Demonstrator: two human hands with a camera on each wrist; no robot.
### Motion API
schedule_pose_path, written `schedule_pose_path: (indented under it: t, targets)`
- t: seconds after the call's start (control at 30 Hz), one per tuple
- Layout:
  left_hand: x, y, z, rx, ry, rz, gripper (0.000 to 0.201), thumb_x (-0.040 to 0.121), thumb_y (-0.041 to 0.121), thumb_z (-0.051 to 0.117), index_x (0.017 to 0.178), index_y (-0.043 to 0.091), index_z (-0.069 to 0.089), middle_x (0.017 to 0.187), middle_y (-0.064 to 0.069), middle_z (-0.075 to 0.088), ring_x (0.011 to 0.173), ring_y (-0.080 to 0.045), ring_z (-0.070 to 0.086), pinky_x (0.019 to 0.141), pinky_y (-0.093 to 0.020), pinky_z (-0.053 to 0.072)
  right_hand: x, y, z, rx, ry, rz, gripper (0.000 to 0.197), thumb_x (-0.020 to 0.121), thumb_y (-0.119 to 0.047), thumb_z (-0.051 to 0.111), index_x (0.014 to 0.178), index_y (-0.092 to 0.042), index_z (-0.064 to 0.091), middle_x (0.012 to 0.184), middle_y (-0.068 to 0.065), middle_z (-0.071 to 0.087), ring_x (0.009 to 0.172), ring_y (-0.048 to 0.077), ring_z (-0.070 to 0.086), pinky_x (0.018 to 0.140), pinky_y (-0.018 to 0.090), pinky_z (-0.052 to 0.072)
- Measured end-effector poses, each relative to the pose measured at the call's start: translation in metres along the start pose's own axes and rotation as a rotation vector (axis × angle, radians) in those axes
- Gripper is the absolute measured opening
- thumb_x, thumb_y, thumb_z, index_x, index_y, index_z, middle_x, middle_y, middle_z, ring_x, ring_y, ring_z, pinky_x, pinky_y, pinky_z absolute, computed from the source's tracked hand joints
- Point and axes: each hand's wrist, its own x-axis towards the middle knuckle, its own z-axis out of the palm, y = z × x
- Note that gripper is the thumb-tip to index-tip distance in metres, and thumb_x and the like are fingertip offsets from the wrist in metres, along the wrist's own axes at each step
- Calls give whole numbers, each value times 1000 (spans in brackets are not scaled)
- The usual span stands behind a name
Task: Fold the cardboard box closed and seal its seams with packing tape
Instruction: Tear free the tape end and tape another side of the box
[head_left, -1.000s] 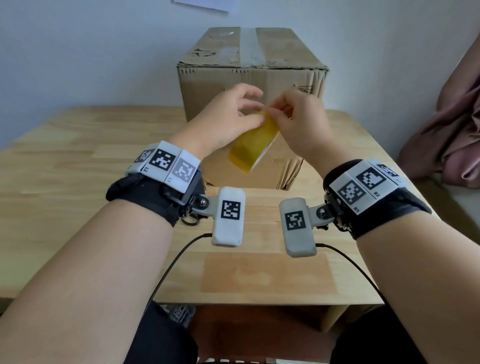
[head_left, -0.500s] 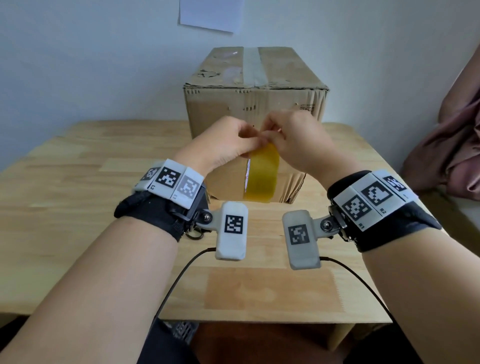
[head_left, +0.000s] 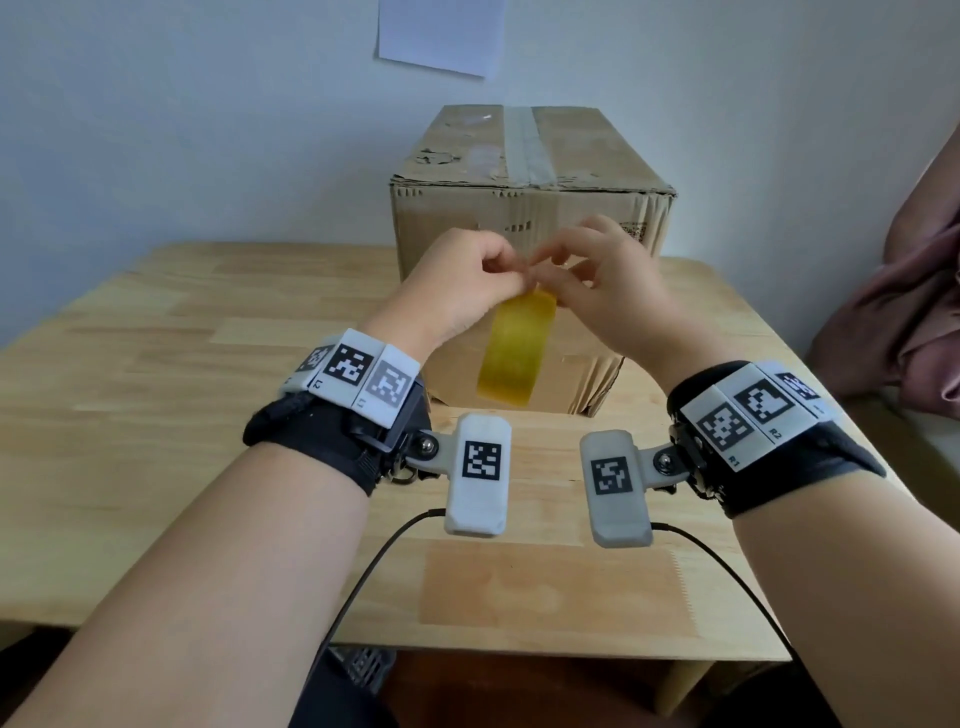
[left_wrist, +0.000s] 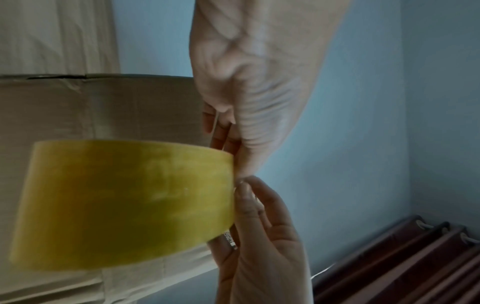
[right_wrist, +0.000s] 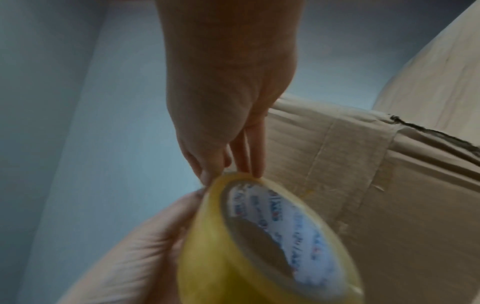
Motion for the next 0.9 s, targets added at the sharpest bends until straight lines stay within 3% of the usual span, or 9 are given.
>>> schedule_pose_path:
  t: [0.07, 0.17, 0.3, 0.4, 0.5, 0.57, 0.67, 0.77, 0.9]
  targets:
    - [1, -2, -2, -33, 69, 17, 12, 82, 18, 70, 73, 23, 64, 77, 7, 64, 75, -7, 58, 77, -26, 48, -2, 2, 3, 207, 29, 113, 54, 85, -38, 66, 131, -20, 47, 97, -3, 50, 89, 21, 62, 82, 42, 55]
    - [2, -4, -7, -105, 158, 33, 12, 84, 17, 68, 75, 23, 63, 80, 6, 65, 77, -8, 59, 78, -26, 49, -3, 1, 3, 346, 37, 232, 59, 77, -53, 66, 120, -17, 45, 93, 1, 55, 86, 15, 58, 77, 41, 55]
    - [3, -1, -8, -147, 232, 76, 14, 87, 17, 64, 75, 24, 60, 86, -4, 67, 77, -13, 59, 75, -26, 49, -4, -7, 5, 660, -155, 354, 72, 74, -35, 68, 137, -20, 36, 90, 4, 67, 76, 15, 66, 67, 29, 53]
    - [3, -2, -5, -161, 198, 63, 9, 86, 16, 64, 78, 18, 62, 79, -1, 63, 73, -10, 55, 74, -25, 46, -5, -7, 8, 784, -187, 366, 80, 81, -14, 68, 147, -25, 24, 77, 1, 67, 72, 17, 65, 60, 30, 52]
    - [5, -8, -3, -190, 219, 34, 12, 85, 14, 65, 75, 17, 60, 77, 1, 61, 71, -10, 52, 72, -26, 44, -2, -7, 4, 717, -132, 405, 73, 87, -10, 65, 148, -23, 27, 87, 2, 68, 77, 18, 66, 64, 32, 52]
    - [7, -10, 0, -216, 259, 27, 15, 85, 14, 65, 73, 19, 59, 75, 0, 61, 69, -10, 53, 71, -26, 44, 1, -10, -1, 653, -126, 408, 60, 87, -13, 66, 141, -21, 41, 100, 6, 67, 83, 20, 67, 68, 33, 54]
    - [9, -6, 3, -260, 340, 56, 18, 85, 13, 65, 72, 23, 59, 75, 1, 64, 70, -9, 56, 70, -26, 46, 6, -18, -6, 571, -135, 397, 36, 87, -16, 66, 121, -23, 58, 100, 7, 66, 86, 24, 65, 70, 35, 54]
    - [10, 4, 2, -320, 410, 133, 20, 85, 11, 65, 73, 25, 59, 73, 8, 62, 68, -2, 55, 69, -18, 46, 10, -23, -7, 537, -119, 437, 33, 88, -21, 65, 120, -24, 59, 105, 7, 65, 90, 24, 65, 68, 35, 55]
    - [8, 7, 3, -393, 471, 182, 18, 85, 11, 66, 75, 26, 60, 76, 10, 63, 74, -4, 59, 75, -21, 50, 10, -22, -5, 450, -120, 478, 10, 88, -27, 63, 97, -28, 68, 102, 8, 67, 96, 29, 64, 86, 46, 55]
